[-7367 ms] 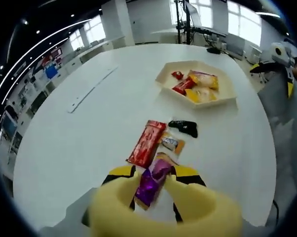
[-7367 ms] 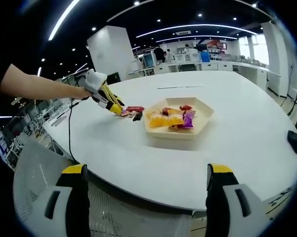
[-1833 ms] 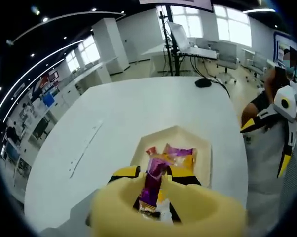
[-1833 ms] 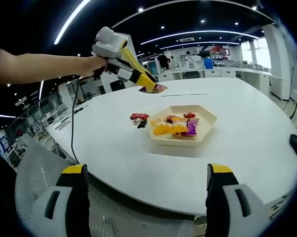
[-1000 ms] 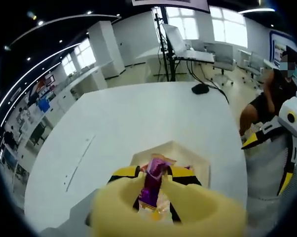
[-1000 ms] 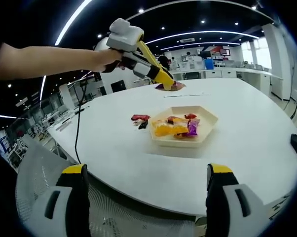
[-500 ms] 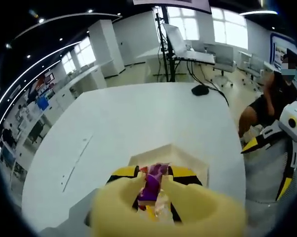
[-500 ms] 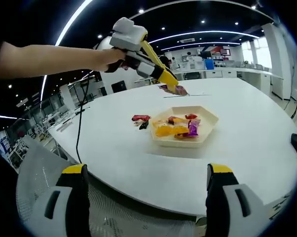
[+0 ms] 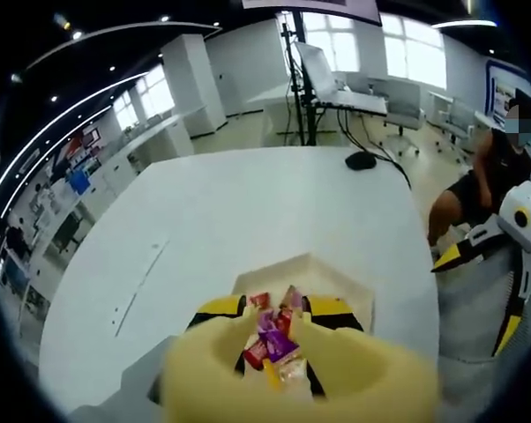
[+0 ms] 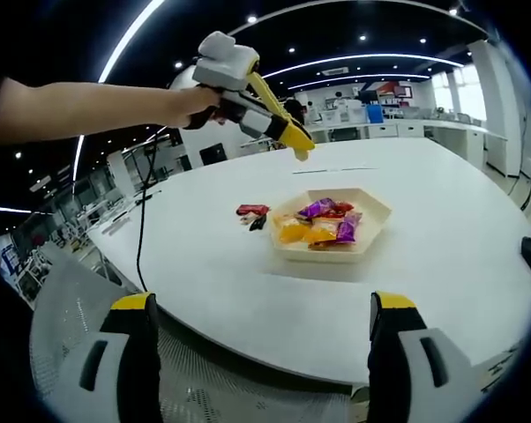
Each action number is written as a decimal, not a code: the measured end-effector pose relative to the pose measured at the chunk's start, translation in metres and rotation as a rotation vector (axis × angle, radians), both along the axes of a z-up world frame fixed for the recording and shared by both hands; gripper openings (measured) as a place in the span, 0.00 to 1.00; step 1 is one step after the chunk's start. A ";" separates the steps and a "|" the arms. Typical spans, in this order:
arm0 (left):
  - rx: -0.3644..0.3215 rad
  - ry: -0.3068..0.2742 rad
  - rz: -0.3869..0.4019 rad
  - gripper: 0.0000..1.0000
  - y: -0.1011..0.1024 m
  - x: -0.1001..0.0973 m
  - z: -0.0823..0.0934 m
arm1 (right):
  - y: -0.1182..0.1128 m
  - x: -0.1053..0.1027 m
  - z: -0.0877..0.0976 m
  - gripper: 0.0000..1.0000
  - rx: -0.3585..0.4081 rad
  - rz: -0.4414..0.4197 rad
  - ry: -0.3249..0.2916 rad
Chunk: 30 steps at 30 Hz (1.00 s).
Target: Place the target food into the container with the food tongs after gripping and lifting it, then release it inside without dropping or visibly crushing the food.
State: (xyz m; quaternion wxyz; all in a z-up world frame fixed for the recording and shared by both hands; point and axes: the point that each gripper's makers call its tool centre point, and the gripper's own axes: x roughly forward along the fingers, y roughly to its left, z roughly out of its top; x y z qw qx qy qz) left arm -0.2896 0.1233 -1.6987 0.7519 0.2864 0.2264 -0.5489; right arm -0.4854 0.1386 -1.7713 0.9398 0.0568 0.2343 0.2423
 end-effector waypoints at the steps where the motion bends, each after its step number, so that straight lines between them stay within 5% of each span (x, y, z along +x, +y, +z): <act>1: 0.000 0.002 0.003 0.22 0.002 0.000 0.000 | 0.000 0.000 0.000 1.00 0.000 0.000 0.000; 22: -0.006 0.055 0.149 0.23 0.076 0.006 -0.021 | 0.001 -0.001 -0.002 1.00 0.001 0.010 0.014; 30: 0.015 0.095 0.271 0.22 0.103 0.014 -0.038 | 0.001 -0.002 -0.003 1.00 0.000 0.013 0.021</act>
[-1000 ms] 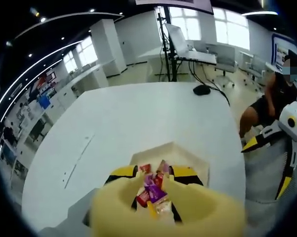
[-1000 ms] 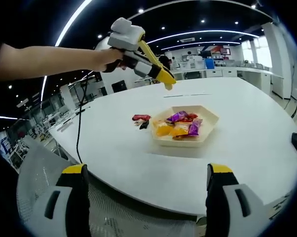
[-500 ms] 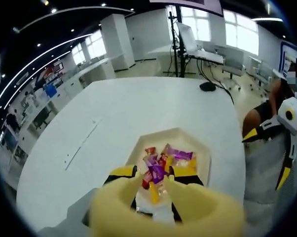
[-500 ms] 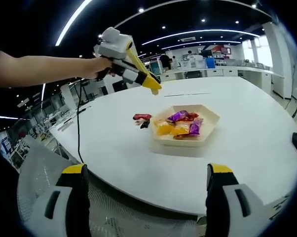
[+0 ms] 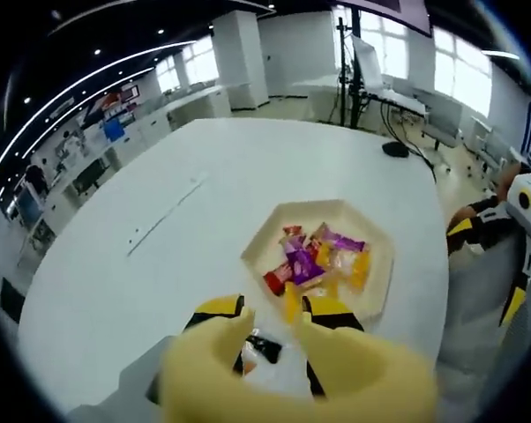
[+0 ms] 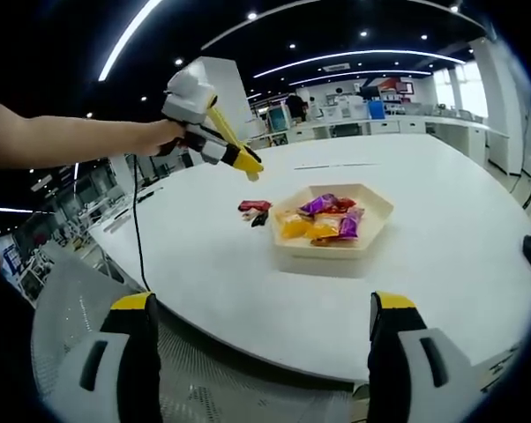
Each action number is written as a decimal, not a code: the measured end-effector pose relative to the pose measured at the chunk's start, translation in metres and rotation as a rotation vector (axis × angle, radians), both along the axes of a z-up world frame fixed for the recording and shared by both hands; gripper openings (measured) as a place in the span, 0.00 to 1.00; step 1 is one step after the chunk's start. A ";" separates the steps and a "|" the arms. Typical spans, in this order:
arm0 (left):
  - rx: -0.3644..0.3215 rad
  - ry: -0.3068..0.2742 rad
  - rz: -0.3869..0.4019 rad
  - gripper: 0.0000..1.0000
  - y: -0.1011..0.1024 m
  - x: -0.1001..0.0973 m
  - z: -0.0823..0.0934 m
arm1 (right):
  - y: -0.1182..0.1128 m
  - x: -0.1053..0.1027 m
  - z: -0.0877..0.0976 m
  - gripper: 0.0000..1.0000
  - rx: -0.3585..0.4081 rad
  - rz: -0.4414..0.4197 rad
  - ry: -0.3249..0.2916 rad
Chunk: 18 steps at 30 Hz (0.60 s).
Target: Place the target food into the container with the food tongs after gripping and lifting it, then release it inside without dropping or visibly crushing the food.
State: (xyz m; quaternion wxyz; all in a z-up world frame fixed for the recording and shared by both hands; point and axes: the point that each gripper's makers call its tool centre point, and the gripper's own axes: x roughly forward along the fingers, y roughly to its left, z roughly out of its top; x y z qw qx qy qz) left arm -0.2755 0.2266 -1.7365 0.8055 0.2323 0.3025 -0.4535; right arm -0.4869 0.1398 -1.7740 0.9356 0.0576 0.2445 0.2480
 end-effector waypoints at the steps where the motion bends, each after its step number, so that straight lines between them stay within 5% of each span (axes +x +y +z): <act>1: 0.003 0.004 0.009 0.22 0.003 0.001 -0.003 | 0.000 0.000 0.000 1.00 0.000 0.001 0.001; 18: 0.049 0.108 0.210 0.23 0.023 0.008 -0.051 | 0.001 -0.001 -0.001 1.00 0.004 0.009 0.006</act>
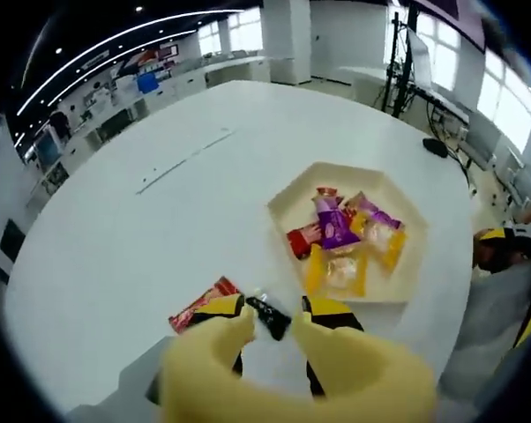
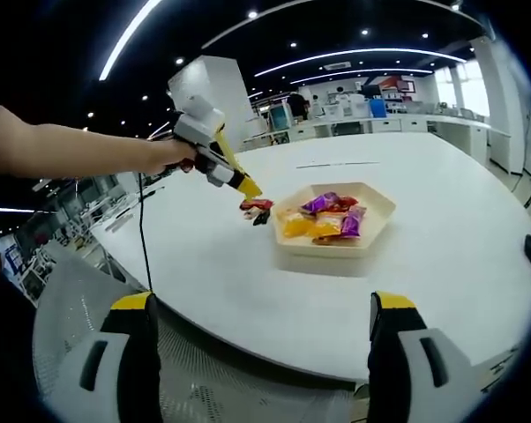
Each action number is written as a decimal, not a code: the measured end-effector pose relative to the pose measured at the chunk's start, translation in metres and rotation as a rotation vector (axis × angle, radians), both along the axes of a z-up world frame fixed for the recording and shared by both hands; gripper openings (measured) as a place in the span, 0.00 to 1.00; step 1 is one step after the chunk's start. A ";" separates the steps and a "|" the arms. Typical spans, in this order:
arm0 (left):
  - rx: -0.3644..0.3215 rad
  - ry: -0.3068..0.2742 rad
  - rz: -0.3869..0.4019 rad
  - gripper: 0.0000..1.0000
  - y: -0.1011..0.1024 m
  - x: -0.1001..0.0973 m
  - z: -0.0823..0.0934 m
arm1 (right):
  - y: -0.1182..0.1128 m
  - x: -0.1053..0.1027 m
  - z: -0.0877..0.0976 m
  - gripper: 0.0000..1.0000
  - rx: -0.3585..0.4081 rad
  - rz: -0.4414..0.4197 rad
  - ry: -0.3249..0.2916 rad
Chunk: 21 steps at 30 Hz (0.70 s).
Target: Place the target food into the container with the food tongs after gripping and lifting it, then release it inside without dropping or visibly crushing the food.
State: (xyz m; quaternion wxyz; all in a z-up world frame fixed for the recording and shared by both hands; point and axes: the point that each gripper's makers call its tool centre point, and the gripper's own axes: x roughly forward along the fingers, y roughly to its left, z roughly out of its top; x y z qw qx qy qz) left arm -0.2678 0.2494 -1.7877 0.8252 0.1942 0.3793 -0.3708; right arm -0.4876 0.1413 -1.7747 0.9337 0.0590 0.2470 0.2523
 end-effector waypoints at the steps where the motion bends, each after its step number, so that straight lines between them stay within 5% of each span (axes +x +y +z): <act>1: 0.006 0.002 0.006 0.23 -0.001 0.001 -0.004 | 0.000 0.000 0.000 1.00 0.000 0.000 0.000; 13: 0.003 0.039 0.173 0.23 0.003 0.015 -0.019 | 0.001 0.000 0.001 1.00 0.006 0.001 -0.005; 21: 0.017 0.046 0.197 0.23 0.003 0.014 -0.031 | 0.002 0.000 0.001 1.00 0.009 0.005 -0.004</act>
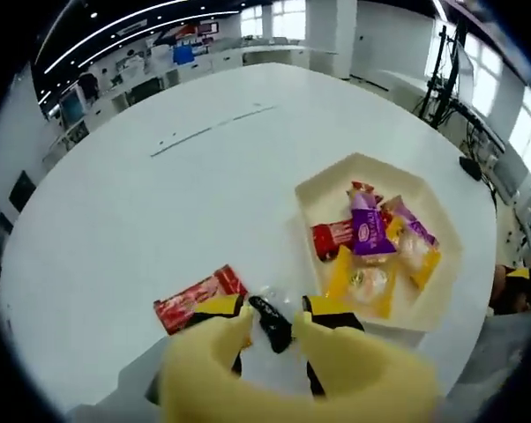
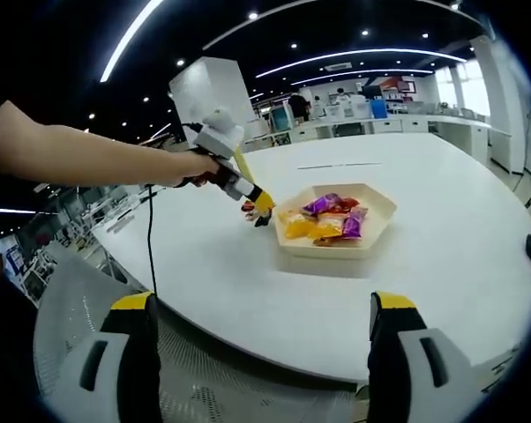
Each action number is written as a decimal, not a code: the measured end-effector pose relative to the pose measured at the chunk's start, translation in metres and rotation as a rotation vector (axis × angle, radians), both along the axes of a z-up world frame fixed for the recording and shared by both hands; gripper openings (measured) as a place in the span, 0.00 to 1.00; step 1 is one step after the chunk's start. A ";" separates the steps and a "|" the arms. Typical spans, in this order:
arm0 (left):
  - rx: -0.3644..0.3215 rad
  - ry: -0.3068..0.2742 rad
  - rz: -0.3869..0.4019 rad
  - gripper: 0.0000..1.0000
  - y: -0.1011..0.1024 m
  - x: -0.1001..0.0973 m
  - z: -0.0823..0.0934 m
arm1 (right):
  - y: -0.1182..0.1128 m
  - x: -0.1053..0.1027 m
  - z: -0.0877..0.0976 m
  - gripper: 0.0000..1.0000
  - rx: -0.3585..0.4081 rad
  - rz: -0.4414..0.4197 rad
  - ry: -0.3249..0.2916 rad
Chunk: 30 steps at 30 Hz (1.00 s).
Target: Place the target food into the container with the food tongs after gripping and lifting it, then release it inside without dropping or visibly crushing the food.
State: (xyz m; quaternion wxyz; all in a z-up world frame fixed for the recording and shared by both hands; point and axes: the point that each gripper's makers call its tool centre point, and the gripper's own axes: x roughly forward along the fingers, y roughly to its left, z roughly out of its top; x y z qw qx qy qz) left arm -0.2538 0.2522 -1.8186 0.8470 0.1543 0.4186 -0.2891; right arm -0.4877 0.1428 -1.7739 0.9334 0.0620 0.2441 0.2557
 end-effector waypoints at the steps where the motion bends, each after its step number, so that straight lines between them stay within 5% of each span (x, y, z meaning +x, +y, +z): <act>1: -0.002 0.008 0.009 0.23 -0.001 0.000 -0.002 | 0.000 0.000 0.000 1.00 0.000 0.001 0.000; 20: -0.020 0.018 0.114 0.24 -0.002 0.005 -0.008 | 0.001 0.000 -0.001 1.00 0.003 0.005 0.005; 24: 0.052 0.048 0.050 0.23 0.008 -0.005 -0.018 | 0.001 0.000 -0.001 1.00 0.003 0.005 0.006; 25: 0.044 0.011 0.022 0.23 0.007 -0.003 -0.014 | 0.001 0.000 -0.001 1.00 0.003 0.005 0.006; 30: 0.014 0.045 0.008 0.22 0.016 -0.010 -0.013 | 0.002 0.000 -0.001 1.00 0.001 0.010 0.009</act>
